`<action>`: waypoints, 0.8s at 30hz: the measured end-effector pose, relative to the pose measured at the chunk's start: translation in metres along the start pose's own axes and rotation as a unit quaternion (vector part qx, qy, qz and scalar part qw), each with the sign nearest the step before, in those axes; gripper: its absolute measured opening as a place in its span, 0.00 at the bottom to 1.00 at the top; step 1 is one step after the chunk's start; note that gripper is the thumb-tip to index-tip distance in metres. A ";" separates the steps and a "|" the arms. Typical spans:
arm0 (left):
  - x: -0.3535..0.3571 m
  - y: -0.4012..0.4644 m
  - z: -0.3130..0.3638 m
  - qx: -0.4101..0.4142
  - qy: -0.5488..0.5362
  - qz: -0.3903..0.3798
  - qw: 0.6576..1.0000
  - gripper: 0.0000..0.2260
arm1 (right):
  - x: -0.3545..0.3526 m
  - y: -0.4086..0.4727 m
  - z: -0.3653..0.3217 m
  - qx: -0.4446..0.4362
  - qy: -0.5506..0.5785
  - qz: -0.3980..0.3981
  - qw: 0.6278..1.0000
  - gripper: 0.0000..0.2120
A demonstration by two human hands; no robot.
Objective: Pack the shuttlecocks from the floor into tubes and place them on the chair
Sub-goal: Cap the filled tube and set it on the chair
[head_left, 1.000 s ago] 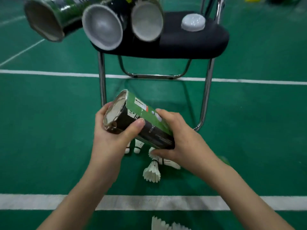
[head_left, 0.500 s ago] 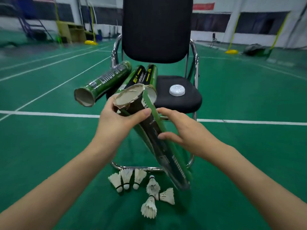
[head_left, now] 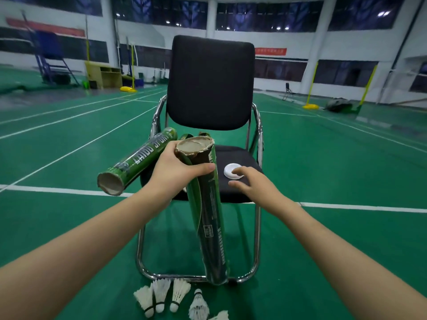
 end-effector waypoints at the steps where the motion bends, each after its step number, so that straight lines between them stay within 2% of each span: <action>1: 0.003 0.005 -0.003 -0.007 -0.003 0.005 1.000 0.27 | 0.003 0.008 0.007 0.031 0.041 0.011 0.999 0.19; 4: 0.014 0.024 -0.012 -0.025 -0.009 0.008 1.000 0.26 | 0.018 0.032 0.025 0.106 0.100 0.036 0.989 0.21; 7: 0.031 0.042 -0.019 -0.028 0.015 -0.024 0.999 0.28 | 0.037 0.049 0.036 0.153 0.119 0.058 0.979 0.26; 10: 0.041 0.050 -0.036 -0.025 0.041 -0.047 0.998 0.30 | 0.053 0.054 0.043 0.163 0.105 0.076 0.978 0.28; 16: 0.030 0.050 -0.063 -0.021 0.022 -0.031 0.999 0.29 | 0.070 0.069 0.050 0.197 0.068 0.078 0.975 0.35; 24: 0.033 0.055 -0.069 -0.007 0.027 -0.041 0.999 0.28 | 0.078 0.078 0.047 0.236 0.018 0.090 0.967 0.30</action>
Point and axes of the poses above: each hand's wrist, its own y-axis towards the middle knuckle, its own x-axis out of the palm, z = x × y, the point moved 4 cm from there along y, towards the middle knuckle, and after that the axes turned 15 degrees about -y, right-handed, at the moved point
